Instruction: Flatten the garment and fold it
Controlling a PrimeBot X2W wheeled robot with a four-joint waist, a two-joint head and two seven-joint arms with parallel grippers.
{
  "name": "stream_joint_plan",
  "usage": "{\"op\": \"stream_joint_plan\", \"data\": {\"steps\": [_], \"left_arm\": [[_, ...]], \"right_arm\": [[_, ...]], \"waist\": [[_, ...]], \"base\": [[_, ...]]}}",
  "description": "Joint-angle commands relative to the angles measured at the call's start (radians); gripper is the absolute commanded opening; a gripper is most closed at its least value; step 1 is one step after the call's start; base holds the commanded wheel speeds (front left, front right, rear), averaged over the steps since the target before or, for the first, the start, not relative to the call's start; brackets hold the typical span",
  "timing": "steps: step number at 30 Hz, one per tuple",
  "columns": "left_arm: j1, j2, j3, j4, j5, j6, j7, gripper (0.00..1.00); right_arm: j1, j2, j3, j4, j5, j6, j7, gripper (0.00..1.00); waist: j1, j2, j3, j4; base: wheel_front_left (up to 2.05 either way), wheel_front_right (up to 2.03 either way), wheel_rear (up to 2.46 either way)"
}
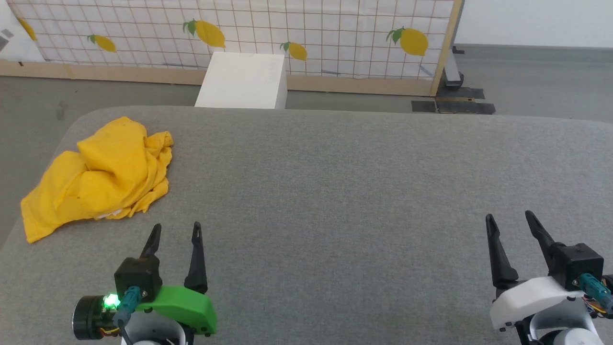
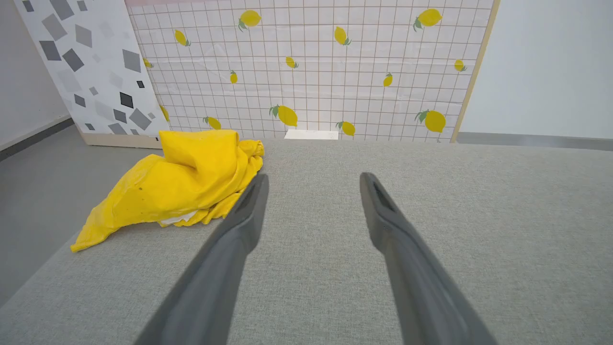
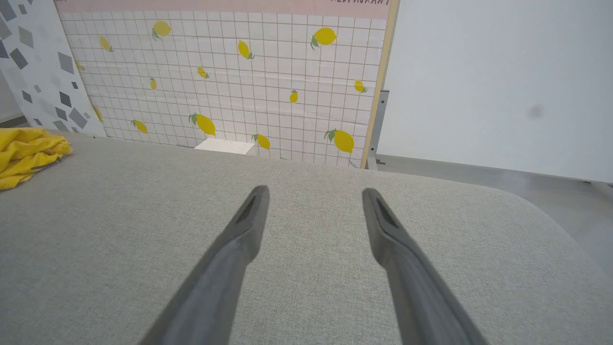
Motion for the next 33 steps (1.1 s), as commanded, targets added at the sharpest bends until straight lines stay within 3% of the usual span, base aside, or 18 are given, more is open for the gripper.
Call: {"op": "stream_joint_plan", "data": {"steps": [1,33], "left_arm": [[0.013,-0.002,0.000,-0.005,-0.015,0.007,-0.011,1.00],[0.073,-0.003,0.016,-0.019,-0.062,0.030,-0.076,1.00]], "right_arm": [[0.006,0.001,-0.008,0.004,0.004,0.000,-0.012,1.00],[0.000,0.001,0.052,0.047,0.012,-0.001,-0.078,1.00]], "waist": [[0.0000,0.0000,0.000,0.010],[0.0000,0.0000,-0.012,0.217]], "base": [[0.00,0.00,0.00],[0.00,0.00,0.00]]}}
